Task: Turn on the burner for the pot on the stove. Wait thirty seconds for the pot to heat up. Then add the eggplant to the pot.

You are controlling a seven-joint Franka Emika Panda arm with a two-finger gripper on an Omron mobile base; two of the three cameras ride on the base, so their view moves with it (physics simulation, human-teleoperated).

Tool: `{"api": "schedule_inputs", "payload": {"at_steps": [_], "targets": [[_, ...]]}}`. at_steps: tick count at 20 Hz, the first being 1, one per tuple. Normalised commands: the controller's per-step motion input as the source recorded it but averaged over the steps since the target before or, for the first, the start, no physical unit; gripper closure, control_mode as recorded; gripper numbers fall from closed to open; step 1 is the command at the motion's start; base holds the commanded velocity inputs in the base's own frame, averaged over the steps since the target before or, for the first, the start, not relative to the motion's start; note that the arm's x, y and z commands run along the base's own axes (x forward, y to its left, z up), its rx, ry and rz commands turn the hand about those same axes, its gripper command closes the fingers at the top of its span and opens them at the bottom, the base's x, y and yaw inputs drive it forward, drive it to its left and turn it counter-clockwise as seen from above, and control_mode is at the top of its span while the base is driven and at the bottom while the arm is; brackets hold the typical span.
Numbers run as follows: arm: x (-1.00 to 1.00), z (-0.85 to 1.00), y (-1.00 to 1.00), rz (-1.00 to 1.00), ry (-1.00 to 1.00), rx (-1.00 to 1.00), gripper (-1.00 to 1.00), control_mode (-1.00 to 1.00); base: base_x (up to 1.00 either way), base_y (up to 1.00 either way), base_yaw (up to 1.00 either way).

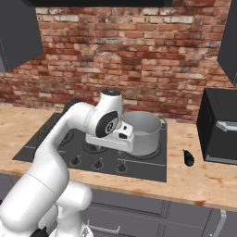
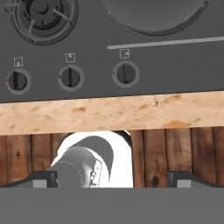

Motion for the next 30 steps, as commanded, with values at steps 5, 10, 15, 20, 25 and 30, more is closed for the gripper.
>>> {"api": "schedule_inputs", "payload": {"at_steps": [5, 10, 15, 20, 25, 30], "targets": [[0.0, -0.25, -0.01, 0.0, 0.03, 0.0, -1.0, -1.0, 0.0, 0.0, 0.0], [0.19, -0.23, 0.0, 0.0, -0.02, 0.0, -1.0, -1.0, 0.0, 0.0, 0.0], [0.31, -0.18, 0.0, 0.0, -0.02, 0.0, -1.0, -1.0, 0.0, 0.0, 0.0], [0.1, -0.12, -0.06, 0.02, 0.03, 0.0, -1.0, -1.0, 0.0, 0.0, 0.0], [0.18, -0.33, 0.0, 0.04, 0.03, 0.0, -1.0, -1.0, 0.0, 0.0, 0.0], [0.14, -0.35, 0.0, 0.04, 0.0, 0.0, -1.0, -1.0, 0.0, 0.0, 0.0]]}}
